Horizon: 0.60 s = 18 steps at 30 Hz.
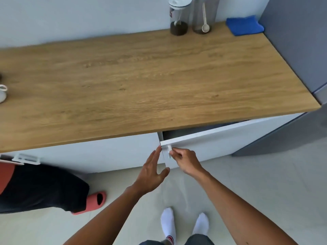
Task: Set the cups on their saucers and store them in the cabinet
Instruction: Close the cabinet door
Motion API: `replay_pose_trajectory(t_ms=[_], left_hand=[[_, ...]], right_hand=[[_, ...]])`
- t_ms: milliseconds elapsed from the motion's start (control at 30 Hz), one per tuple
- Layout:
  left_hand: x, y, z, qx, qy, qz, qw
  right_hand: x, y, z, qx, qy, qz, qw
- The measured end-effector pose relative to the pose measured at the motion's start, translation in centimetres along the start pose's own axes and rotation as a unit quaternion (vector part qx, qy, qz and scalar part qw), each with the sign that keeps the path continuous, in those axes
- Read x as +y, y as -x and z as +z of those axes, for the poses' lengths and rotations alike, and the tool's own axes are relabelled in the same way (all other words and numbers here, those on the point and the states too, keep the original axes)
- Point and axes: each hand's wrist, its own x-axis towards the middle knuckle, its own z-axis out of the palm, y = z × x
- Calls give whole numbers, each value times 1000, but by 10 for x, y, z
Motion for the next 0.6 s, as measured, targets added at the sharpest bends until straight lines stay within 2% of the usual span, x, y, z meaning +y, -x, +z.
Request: replay_pose_trajectory(t_ms=[367,600], left_hand=[[-5,-36,-4,20,27,-41,999],[-4,-45,-3,30,32,-33,999]], right_hand=[[-13,-50,-12,6,-10,-22,1000],[-12,-57,-13,-3,-21,-25,999]])
